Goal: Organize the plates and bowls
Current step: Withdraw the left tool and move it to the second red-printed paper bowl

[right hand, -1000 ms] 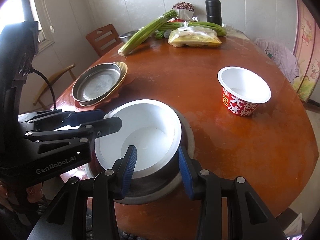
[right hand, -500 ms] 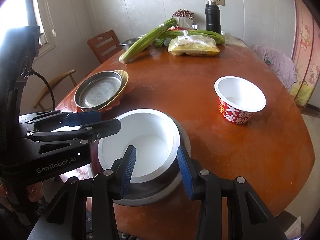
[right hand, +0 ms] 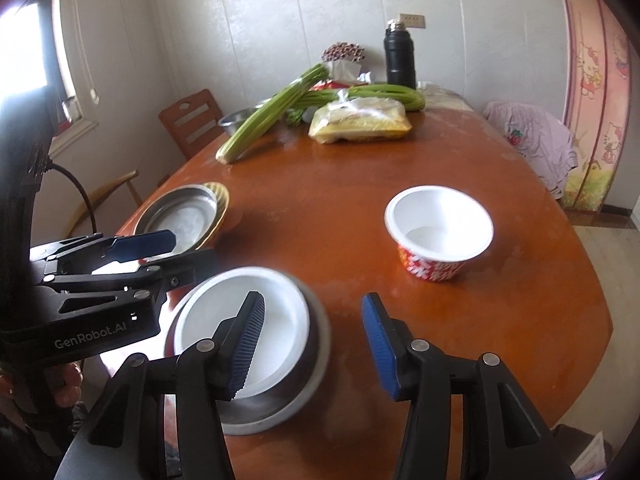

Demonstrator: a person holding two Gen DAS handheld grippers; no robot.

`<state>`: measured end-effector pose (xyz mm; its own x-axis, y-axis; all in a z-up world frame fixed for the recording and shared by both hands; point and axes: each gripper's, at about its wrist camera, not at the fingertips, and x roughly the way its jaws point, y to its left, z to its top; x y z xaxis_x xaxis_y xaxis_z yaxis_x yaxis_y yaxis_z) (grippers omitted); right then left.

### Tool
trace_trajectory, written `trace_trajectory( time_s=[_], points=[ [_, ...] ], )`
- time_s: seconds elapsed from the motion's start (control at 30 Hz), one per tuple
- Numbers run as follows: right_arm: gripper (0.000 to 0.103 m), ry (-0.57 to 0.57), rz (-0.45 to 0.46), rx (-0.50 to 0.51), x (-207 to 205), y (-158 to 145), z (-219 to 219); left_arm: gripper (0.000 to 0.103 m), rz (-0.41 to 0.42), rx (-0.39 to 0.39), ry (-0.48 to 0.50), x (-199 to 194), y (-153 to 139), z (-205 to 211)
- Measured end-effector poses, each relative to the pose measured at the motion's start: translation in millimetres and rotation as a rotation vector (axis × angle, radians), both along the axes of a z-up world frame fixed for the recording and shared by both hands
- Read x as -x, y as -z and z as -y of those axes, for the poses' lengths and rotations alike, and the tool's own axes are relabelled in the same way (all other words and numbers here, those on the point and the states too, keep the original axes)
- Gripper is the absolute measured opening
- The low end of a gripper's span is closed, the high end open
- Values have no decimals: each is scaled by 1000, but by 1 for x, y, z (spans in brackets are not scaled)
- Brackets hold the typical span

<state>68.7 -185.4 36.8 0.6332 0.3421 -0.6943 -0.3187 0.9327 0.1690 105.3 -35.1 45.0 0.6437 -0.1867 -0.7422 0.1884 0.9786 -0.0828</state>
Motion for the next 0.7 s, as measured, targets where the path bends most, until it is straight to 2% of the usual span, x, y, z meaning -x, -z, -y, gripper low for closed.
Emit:
trace_trajectory(
  time_s=[0.5, 0.7],
  points=[
    [55, 153, 10, -10, -45, -2, 60, 63, 24, -30, 75, -47, -13, 44],
    [55, 208, -11, -2, -64, 3, 83, 63, -20, -27, 108, -77, -9, 64]
  ],
)
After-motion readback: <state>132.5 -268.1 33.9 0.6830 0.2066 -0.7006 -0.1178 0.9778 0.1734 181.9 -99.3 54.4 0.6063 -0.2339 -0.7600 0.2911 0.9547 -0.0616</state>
